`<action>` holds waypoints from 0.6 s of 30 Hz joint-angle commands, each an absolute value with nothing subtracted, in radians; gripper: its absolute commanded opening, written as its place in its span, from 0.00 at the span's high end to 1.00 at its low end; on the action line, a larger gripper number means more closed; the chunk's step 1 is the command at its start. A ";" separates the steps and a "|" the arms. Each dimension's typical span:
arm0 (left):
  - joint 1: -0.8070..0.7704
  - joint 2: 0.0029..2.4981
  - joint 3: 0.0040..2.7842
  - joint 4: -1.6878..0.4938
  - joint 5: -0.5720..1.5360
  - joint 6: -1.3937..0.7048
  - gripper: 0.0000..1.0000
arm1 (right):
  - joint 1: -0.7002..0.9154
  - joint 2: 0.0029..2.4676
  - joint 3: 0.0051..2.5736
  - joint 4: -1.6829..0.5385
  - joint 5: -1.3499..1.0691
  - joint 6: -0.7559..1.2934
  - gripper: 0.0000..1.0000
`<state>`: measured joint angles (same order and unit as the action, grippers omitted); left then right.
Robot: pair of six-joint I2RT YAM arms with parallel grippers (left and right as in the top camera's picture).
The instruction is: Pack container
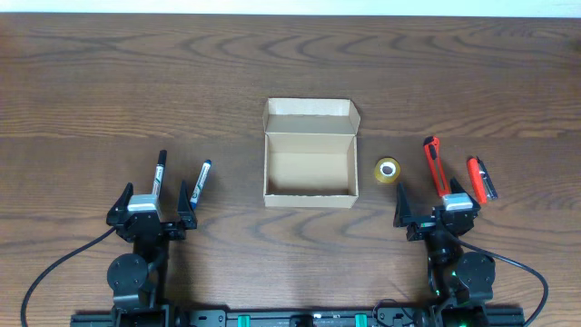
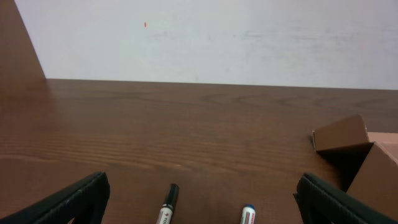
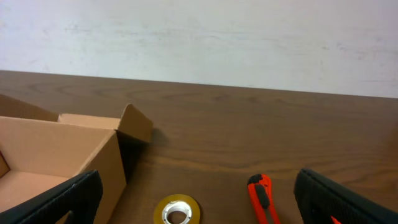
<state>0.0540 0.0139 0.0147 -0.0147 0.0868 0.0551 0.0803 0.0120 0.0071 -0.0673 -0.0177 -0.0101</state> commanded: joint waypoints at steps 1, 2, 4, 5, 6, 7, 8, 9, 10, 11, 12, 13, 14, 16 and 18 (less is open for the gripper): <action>0.050 0.004 0.005 -0.066 0.120 0.048 0.05 | 0.071 0.007 0.006 -0.072 -0.004 -0.008 0.01; 0.050 0.004 0.005 -0.066 0.119 0.049 0.05 | 0.071 0.007 0.006 -0.072 -0.004 -0.008 0.01; 0.050 0.004 0.005 -0.049 0.076 0.072 0.05 | 0.071 0.007 0.006 -0.072 -0.004 -0.008 0.01; 0.050 0.004 0.005 -0.037 0.061 0.062 0.05 | 0.071 0.007 0.006 -0.072 -0.004 -0.008 0.01; 0.050 0.004 0.005 -0.011 0.067 -0.027 0.05 | 0.071 0.007 0.006 -0.072 -0.004 -0.008 0.01; 0.051 0.004 0.007 -0.011 0.059 -0.079 0.05 | 0.071 0.007 0.006 -0.070 -0.003 -0.009 0.01; 0.052 0.005 0.015 -0.035 0.058 -0.135 0.05 | 0.070 0.007 0.006 -0.059 0.009 -0.009 0.01; 0.052 0.008 0.028 -0.069 0.056 -0.184 0.05 | 0.071 0.007 0.006 -0.050 0.010 -0.008 0.01; 0.052 0.015 0.048 -0.106 0.057 -0.247 0.05 | 0.071 0.007 0.006 -0.050 0.010 -0.008 0.01; 0.051 0.029 0.070 -0.123 0.067 -0.288 0.04 | 0.071 0.007 0.006 -0.053 0.011 -0.008 0.01; 0.051 0.051 0.098 -0.130 0.084 -0.291 0.05 | 0.071 0.007 0.006 -0.054 0.011 -0.008 0.01; 0.051 0.080 0.136 -0.138 0.088 -0.282 0.05 | 0.071 0.007 0.006 -0.052 0.011 -0.008 0.01; 0.051 0.120 0.183 -0.142 0.088 -0.263 0.05 | 0.071 0.007 0.006 -0.052 0.011 -0.008 0.01; 0.051 0.250 0.318 -0.161 0.088 -0.200 0.05 | 0.071 0.007 0.006 -0.058 0.011 -0.008 0.01; 0.051 0.415 0.477 -0.192 0.104 -0.150 0.04 | 0.071 0.007 0.006 -0.075 0.011 -0.008 0.01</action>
